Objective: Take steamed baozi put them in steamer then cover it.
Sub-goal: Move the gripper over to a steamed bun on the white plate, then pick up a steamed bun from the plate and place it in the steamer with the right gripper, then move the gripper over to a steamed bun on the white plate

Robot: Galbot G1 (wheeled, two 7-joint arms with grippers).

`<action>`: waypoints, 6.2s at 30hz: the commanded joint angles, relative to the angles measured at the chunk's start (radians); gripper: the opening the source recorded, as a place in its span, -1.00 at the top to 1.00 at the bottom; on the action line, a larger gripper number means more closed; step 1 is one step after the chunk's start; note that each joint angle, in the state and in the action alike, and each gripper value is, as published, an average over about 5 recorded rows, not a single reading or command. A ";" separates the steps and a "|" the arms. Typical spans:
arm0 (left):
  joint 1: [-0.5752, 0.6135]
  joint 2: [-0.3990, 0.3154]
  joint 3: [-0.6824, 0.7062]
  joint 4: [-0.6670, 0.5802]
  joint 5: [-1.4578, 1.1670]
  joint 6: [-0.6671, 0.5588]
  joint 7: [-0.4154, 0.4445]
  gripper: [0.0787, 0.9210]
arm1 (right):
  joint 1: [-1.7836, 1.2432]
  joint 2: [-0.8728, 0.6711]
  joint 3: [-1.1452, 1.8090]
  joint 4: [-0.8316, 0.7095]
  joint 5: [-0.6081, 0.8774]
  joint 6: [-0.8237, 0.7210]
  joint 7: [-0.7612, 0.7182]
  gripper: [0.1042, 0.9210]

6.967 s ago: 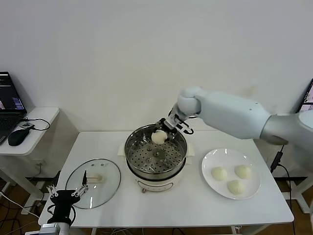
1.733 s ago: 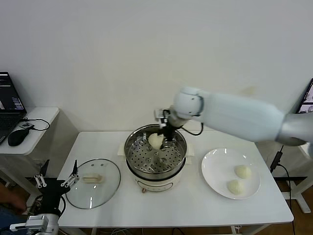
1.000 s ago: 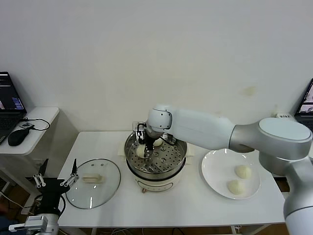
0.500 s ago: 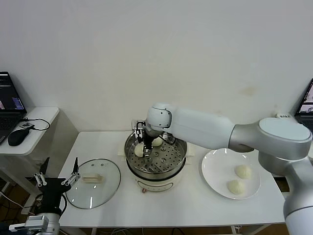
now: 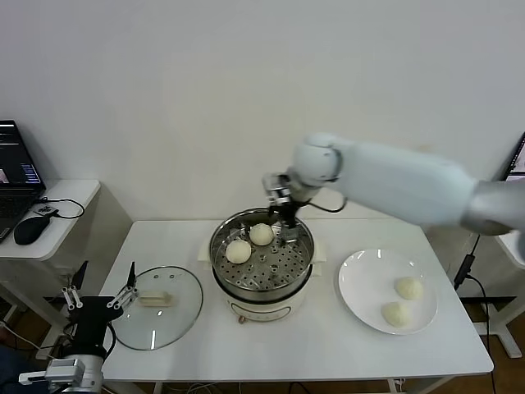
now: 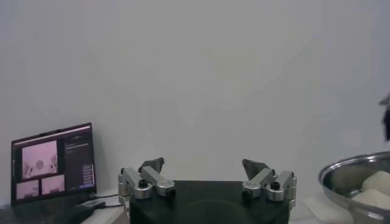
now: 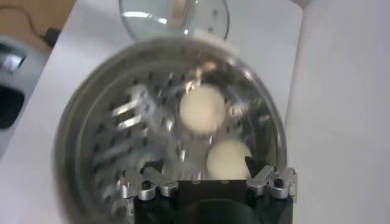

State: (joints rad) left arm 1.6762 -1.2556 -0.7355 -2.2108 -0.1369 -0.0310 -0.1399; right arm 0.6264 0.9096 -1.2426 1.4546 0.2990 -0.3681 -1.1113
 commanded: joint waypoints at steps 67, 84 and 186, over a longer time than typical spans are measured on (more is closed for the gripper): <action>0.014 -0.017 0.040 0.032 0.067 -0.003 0.000 -0.77 | -0.863 -0.406 0.560 -0.020 -0.494 0.131 0.034 -0.35; 0.010 -0.010 0.037 0.023 0.060 -0.003 0.001 -0.77 | -0.335 -0.412 0.380 0.024 -0.283 0.107 -0.047 -0.18; 0.006 0.009 0.021 0.008 0.048 -0.009 0.005 -0.77 | -0.692 -0.535 0.522 0.039 -0.413 0.134 0.023 -0.76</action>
State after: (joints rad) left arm 1.6802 -1.2468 -0.7186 -2.2033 -0.0914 -0.0409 -0.1373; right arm 0.2625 0.4815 -0.9579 1.5438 -0.0030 -0.2397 -1.0761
